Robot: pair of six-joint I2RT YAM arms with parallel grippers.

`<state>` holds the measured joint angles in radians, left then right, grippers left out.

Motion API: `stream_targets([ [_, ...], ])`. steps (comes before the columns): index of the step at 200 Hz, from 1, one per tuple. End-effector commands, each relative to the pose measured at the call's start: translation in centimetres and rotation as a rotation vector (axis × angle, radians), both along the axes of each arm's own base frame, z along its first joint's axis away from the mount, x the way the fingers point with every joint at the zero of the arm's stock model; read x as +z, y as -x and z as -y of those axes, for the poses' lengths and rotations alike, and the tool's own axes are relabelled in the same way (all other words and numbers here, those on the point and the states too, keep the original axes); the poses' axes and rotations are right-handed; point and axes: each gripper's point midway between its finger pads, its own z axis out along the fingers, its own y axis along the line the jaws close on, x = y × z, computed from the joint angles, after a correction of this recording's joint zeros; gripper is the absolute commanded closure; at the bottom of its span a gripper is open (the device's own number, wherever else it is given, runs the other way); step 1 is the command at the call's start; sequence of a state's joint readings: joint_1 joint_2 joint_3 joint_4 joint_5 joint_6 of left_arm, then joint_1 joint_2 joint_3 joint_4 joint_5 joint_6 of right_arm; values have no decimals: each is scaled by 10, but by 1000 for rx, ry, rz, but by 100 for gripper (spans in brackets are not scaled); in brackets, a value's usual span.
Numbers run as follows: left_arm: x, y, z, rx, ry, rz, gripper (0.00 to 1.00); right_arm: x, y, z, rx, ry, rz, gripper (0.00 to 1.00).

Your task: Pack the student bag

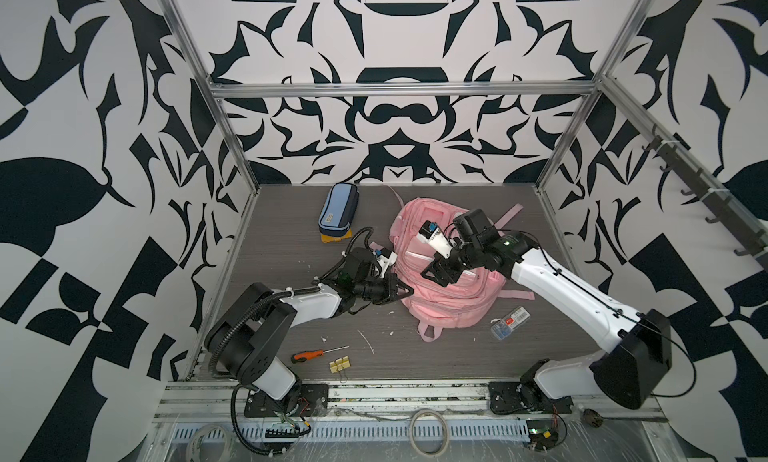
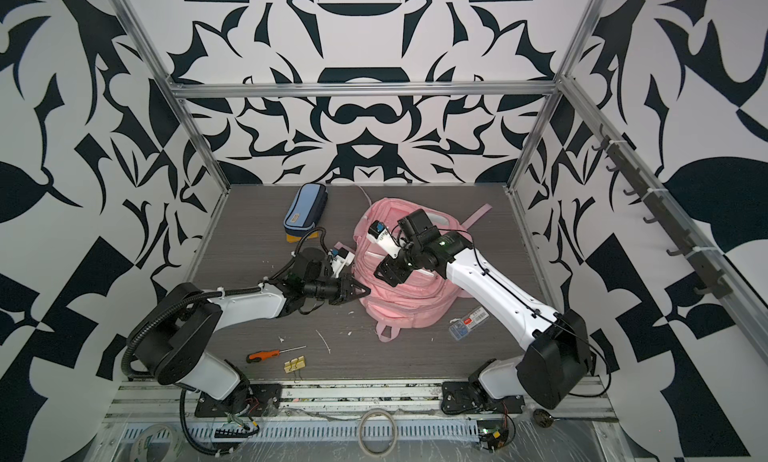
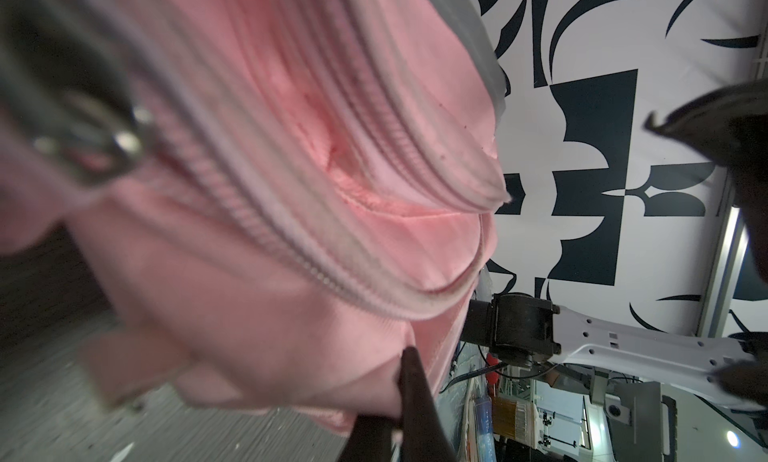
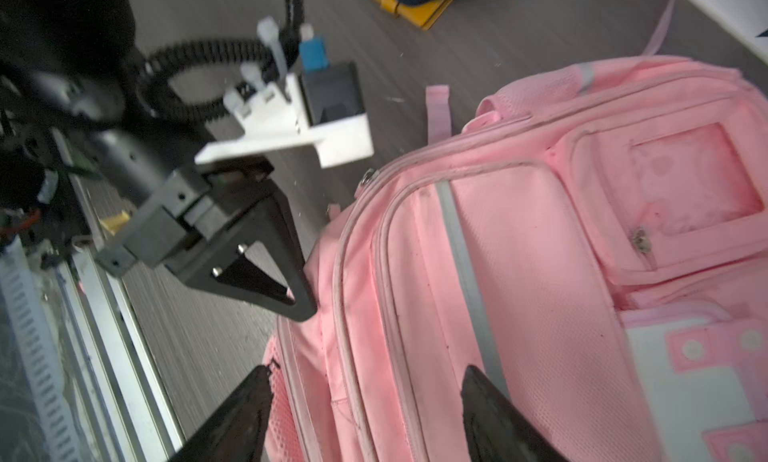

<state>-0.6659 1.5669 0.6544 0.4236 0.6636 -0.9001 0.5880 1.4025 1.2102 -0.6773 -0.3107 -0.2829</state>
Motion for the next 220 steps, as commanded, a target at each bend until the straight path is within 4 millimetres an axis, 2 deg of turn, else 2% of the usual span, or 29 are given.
stream_targets([
  [1, 26, 2, 7, -50, 75, 51, 100, -19, -10, 14, 26, 136, 74, 26],
  [18, 26, 3, 5, -42, 75, 52, 100, -24, -23, 14, -5, 171, 90, 26],
  [39, 27, 4, 3, -37, 74, 53, 100, -43, -28, 14, 22, 249, 88, 29],
  [62, 27, 4, 3, -37, 73, 52, 100, -57, -36, 15, 53, 320, 117, 39],
  [84, 27, 4, 2, -29, 67, 51, 100, -62, -43, 21, 71, 397, 158, 59],
  [97, 25, 6, 0, -31, 60, 47, 100, -61, -46, 24, 83, 438, 192, 75],
  [114, 22, 12, -4, -46, 36, 46, 100, -50, -47, 24, 106, 456, 257, 100],
  [120, 20, 15, -6, -55, 17, 43, 97, -44, -47, 24, 111, 449, 283, 100],
  [142, 19, 27, -21, -80, -67, 76, 49, -24, -39, 17, 154, 388, 362, 100],
  [154, 23, 32, -32, -94, -132, 116, 33, -16, -34, 15, 180, 366, 377, 100],
  [166, 25, 35, -46, -103, -209, 148, 29, -12, -29, 14, 207, 354, 376, 100],
  [169, 33, 36, -49, -103, -209, 176, 29, -12, -27, 14, 216, 351, 375, 100],
  [189, 49, 34, -66, -107, -271, 248, 28, -10, -17, 10, 272, 326, 357, 100],
  [220, 66, 24, -76, -138, -326, 347, 39, 3, -4, 6, 330, 281, 357, 100],
])
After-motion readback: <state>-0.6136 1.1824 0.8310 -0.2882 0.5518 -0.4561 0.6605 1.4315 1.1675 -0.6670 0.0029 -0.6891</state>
